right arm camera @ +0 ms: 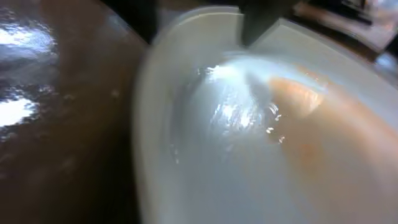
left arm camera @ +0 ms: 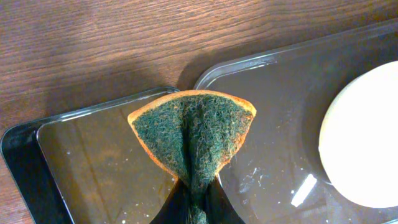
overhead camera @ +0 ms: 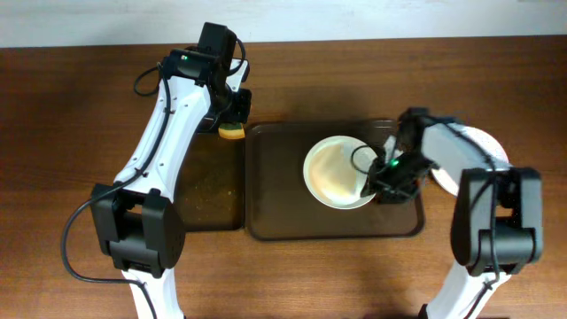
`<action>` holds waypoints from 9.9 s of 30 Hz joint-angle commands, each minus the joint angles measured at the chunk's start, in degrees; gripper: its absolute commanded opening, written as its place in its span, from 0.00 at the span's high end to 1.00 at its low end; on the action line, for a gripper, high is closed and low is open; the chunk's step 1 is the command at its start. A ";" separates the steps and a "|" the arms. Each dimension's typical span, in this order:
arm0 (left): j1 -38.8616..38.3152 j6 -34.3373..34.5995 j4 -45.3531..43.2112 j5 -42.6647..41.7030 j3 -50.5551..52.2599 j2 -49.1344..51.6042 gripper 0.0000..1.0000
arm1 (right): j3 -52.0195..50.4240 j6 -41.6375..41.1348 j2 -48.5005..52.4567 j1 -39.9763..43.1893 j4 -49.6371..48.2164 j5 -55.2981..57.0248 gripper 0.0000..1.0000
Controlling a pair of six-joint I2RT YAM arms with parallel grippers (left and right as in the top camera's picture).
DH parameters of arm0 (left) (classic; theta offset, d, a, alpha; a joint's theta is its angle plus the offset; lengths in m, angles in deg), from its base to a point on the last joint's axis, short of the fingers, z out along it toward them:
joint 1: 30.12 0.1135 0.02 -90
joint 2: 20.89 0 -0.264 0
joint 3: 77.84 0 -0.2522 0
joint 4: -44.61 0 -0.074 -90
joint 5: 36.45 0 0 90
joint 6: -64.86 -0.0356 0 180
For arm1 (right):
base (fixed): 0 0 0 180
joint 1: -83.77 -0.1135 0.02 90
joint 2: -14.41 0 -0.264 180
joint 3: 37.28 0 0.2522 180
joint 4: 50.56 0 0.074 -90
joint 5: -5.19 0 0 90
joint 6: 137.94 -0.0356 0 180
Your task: Clean dirty plates on tray and stack at the side
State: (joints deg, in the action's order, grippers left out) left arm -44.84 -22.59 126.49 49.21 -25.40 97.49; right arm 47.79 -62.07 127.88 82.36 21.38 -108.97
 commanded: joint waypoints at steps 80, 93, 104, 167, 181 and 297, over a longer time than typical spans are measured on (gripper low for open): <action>9.75 3.93 -22.47 5.35 38.60 -12.00 1.00 | 9.49 8.22 0.15 -3.39 -4.92 11.15 0.41; 9.75 3.89 -23.96 4.50 38.60 -5.03 0.00 | 9.09 15.23 0.48 -10.62 -13.51 21.84 0.52; 9.75 3.89 -24.68 4.50 38.60 -5.03 0.00 | 3.87 15.23 0.50 -10.51 -20.74 18.64 0.96; 9.64 3.87 -25.66 4.50 38.60 -5.03 0.00 | 16.81 10.49 -0.15 42.62 2.54 8.74 0.58; 9.64 3.89 -25.66 4.50 38.60 -5.03 0.00 | 18.23 27.61 -0.17 9.75 6.12 5.55 0.02; 13.29 8.41 -82.73 11.17 112.34 -118.11 0.00 | -70.99 12.55 -113.26 -0.46 -53.53 25.46 0.02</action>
State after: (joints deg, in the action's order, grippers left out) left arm -31.90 -17.10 43.68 59.79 84.91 -19.97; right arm -22.90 -49.24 14.99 82.43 -32.50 -84.34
